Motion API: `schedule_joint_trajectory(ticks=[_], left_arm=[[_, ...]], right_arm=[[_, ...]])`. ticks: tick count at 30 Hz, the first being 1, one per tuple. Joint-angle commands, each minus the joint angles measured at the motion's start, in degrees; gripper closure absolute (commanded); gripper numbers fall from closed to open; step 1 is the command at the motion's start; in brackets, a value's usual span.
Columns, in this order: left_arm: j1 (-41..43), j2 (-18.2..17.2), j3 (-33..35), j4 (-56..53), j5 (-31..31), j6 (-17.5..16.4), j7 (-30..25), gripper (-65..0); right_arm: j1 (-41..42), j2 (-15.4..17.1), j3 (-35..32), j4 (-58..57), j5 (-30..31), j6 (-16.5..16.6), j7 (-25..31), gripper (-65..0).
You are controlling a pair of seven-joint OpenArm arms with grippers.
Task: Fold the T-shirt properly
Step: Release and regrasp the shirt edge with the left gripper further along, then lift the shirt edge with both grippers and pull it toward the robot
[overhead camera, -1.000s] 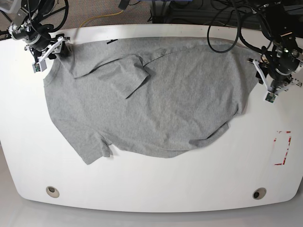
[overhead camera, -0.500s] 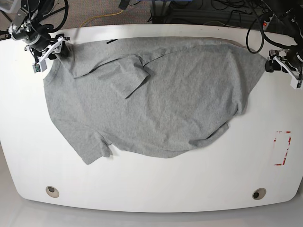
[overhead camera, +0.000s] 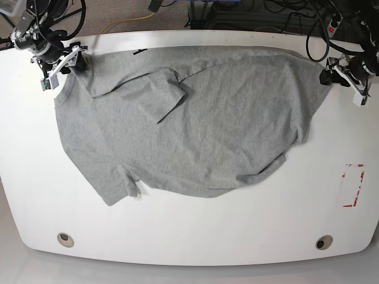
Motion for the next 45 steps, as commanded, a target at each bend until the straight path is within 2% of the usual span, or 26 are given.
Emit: schedule_joint_trajectory(ticks=[1,7,10,13,14,17,19,28,32,33,35,37,38,41,45], left_arm=[[1.55,-0.57,3.06,0.1,-1.48,-0.08,1.68,-43.5],[2.69,-0.57,5.43,0.18,-5.97,-0.08,1.68,-43.2],[2.34,-0.4,5.61,0.01,-6.23,-0.08,1.41,-37.5],[1.37,1.98,5.61,0.36,-5.88,-0.08,1.41,-24.7],[0.41,2.24,5.61,0.36,-5.88,-0.08,1.41,-18.3],[-0.56,2.42,5.61,0.18,-5.79,-0.08,1.41,-4.6],[-0.47,2.51,5.43,0.62,-5.88,-0.08,1.41,0.0],[1.29,2.68,3.76,8.8,-5.88,-0.08,1.41,-0.3],[2.43,2.68,2.88,12.76,-6.14,-0.08,1.41,-0.3],[2.96,2.68,2.79,14.16,-6.14,-0.08,1.41,-0.3],[4.28,2.68,1.91,16.98,-6.23,-0.08,1.5,-0.3],[5.68,2.68,0.59,20.05,-6.14,-0.08,1.68,-0.3],[6.47,2.68,0.15,21.37,-6.14,-0.08,1.68,-0.3],[8.67,2.68,-0.55,23.48,-6.14,-0.08,1.68,-0.3],[11.48,2.68,-2.31,24.36,-6.23,-0.08,1.68,-0.3]], right_arm=[[0.09,0.98,0.46,1.23,0.62,0.08,1.02,-27.6],[0.09,0.98,0.38,1.23,0.62,0.08,1.02,-27.6],[0.09,0.98,0.38,0.96,0.62,0.08,1.11,-27.6],[0.09,0.98,0.38,1.14,0.62,0.08,1.2,-27.6],[0.09,0.98,0.38,1.32,0.71,0.08,1.2,-27.6],[0.09,0.9,0.46,1.32,1.06,0.08,1.11,-27.7],[0.09,0.9,0.46,1.32,1.06,0.08,1.11,-28.1],[1.41,0.81,0.29,0.79,0.71,0.08,1.02,-27.6],[2.46,-0.42,0.2,-1.23,0.62,0.08,1.02,-27.3],[2.81,-0.42,0.2,-1.67,0.62,0.08,1.02,-25.7],[2.99,-0.42,0.38,-1.94,0.62,0.08,1.02,-18.2],[2.9,-0.6,0.55,-1.5,0.62,0.08,1.02,-4.8],[2.9,-0.6,0.55,-1.5,0.62,0.08,1.02,0.0],[2.73,-0.51,1.17,-1.5,0.89,0.08,1.02,0.0],[1.93,-0.69,5.47,-0.88,1.06,0.08,1.02,0.0]])
